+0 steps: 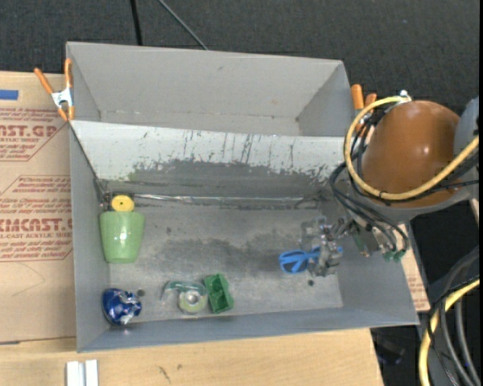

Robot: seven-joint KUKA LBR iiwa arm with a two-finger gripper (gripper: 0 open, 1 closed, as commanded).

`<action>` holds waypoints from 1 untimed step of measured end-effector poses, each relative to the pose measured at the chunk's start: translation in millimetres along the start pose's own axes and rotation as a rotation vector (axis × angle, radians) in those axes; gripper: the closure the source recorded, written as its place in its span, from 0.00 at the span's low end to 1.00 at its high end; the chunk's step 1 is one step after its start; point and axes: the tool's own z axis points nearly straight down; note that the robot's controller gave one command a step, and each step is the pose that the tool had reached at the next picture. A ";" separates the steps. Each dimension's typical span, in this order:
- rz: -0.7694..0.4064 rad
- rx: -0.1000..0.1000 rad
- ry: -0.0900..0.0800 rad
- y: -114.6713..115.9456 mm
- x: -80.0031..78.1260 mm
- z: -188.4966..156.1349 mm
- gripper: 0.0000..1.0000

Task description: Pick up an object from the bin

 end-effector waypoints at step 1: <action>-0.364 -0.001 0.002 -19.3 -9.4 -51.0 1.00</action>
Offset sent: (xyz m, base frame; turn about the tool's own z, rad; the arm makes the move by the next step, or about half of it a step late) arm 0.0117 -0.0170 0.0503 -0.3648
